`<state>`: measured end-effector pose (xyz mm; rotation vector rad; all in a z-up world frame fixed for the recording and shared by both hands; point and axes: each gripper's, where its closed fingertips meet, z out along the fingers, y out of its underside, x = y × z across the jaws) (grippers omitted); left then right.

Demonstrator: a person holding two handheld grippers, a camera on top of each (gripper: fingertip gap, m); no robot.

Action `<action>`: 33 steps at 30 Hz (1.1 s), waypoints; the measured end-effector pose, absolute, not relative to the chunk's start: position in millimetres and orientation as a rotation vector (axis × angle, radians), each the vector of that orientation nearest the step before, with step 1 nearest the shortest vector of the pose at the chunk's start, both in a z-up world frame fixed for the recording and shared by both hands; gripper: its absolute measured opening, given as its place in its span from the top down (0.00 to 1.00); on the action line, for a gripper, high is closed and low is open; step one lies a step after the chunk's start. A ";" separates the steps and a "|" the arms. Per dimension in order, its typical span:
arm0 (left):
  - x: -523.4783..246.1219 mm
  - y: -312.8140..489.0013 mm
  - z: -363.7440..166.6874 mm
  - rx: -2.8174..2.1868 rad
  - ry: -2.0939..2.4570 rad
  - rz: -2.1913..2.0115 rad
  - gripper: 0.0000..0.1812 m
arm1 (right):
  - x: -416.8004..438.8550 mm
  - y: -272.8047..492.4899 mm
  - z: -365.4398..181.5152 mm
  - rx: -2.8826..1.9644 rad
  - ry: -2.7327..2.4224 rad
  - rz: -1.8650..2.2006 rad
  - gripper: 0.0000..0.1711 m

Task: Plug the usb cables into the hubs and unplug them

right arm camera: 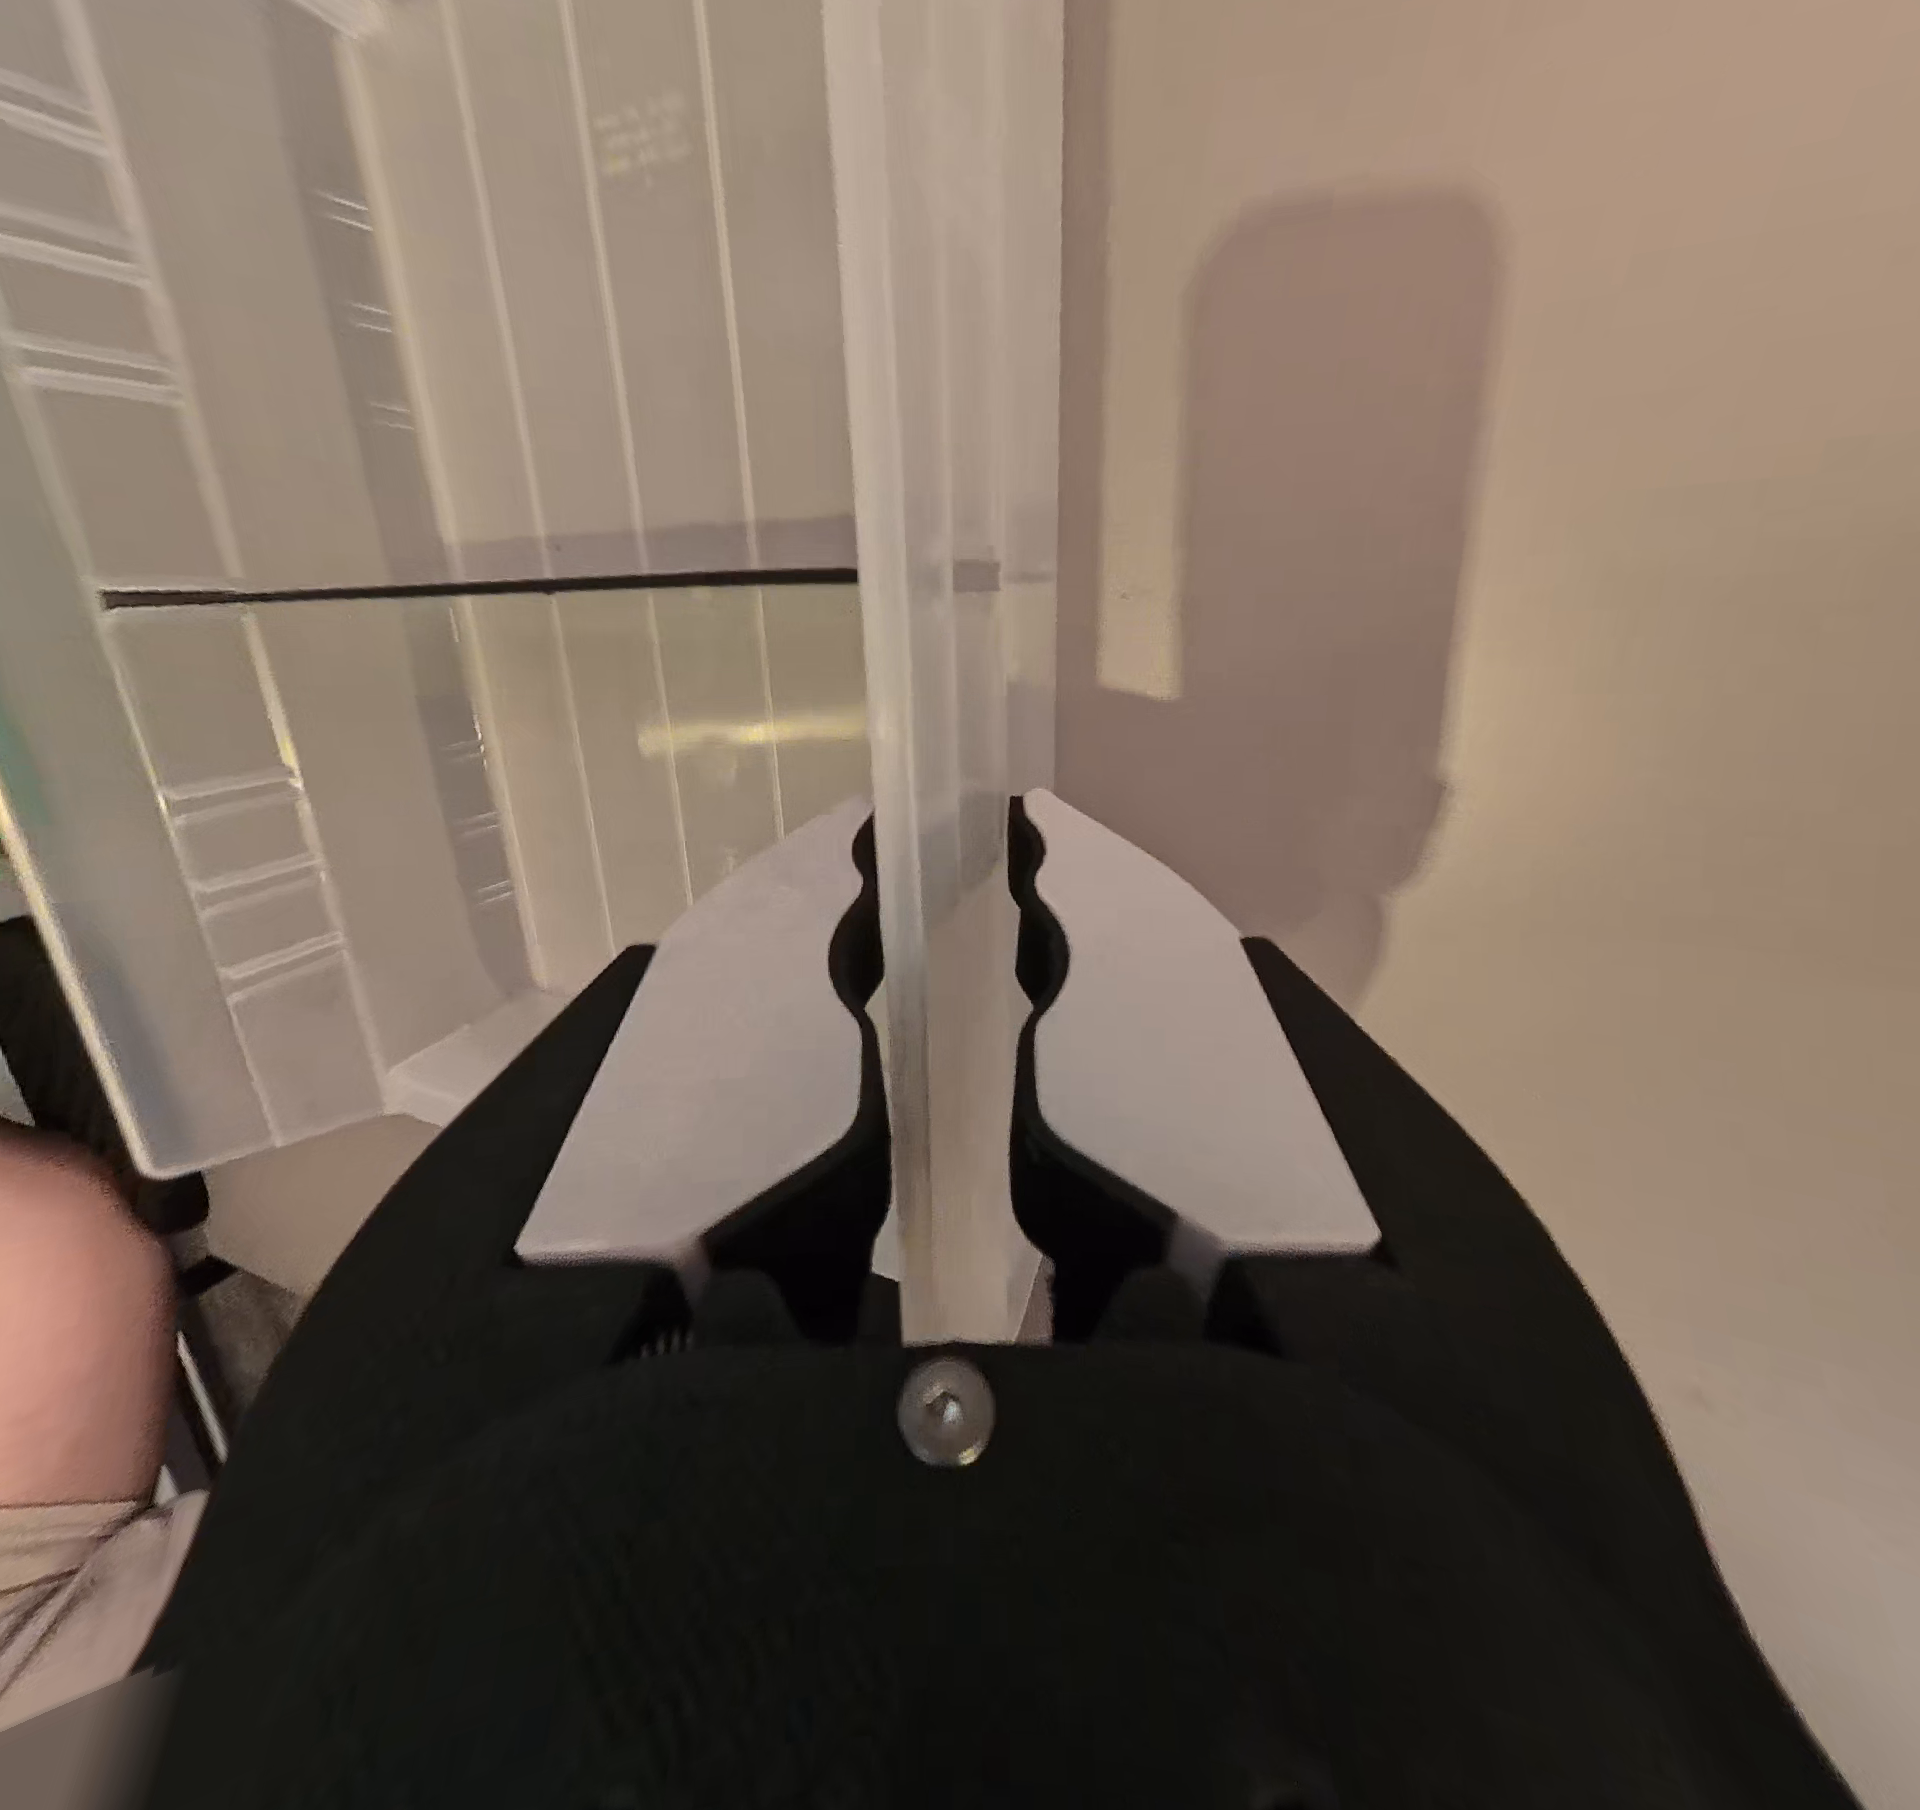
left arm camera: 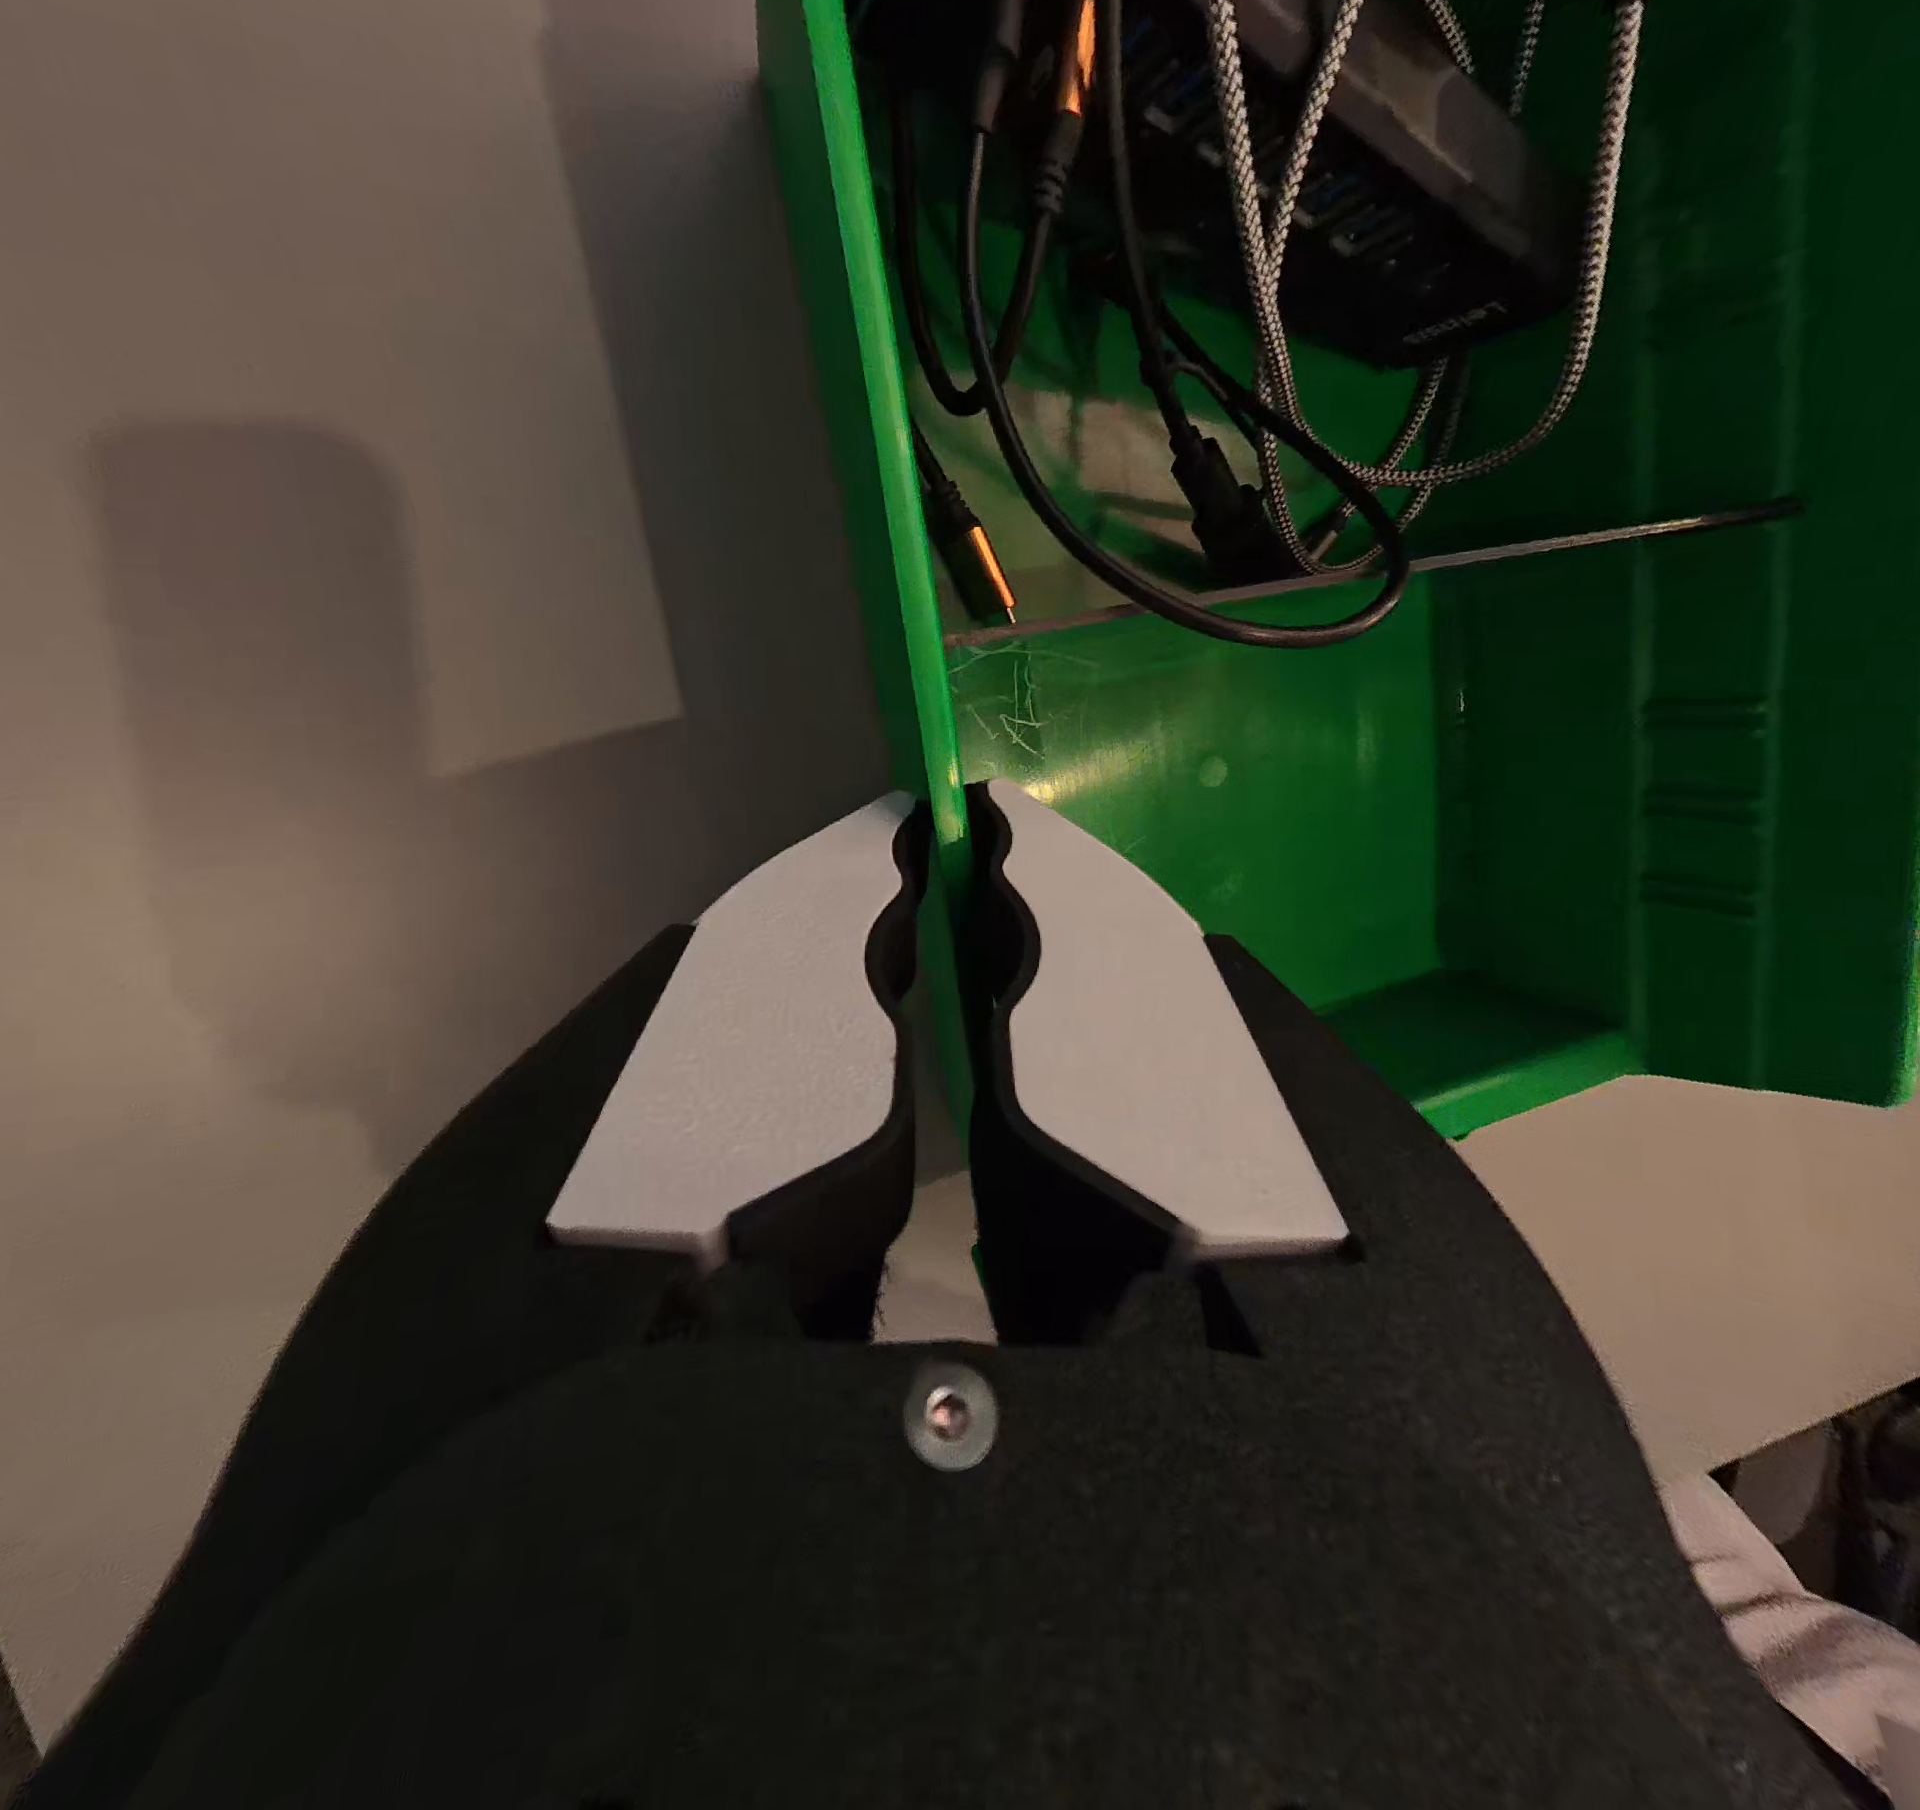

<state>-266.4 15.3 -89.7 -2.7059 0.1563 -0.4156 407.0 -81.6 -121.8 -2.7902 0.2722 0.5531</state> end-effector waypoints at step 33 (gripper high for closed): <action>-148.8 30.8 132.0 -1.465 0.563 -0.147 0.69 | 239.3 -18.3 191.1 -1.347 -0.476 -0.027 0.64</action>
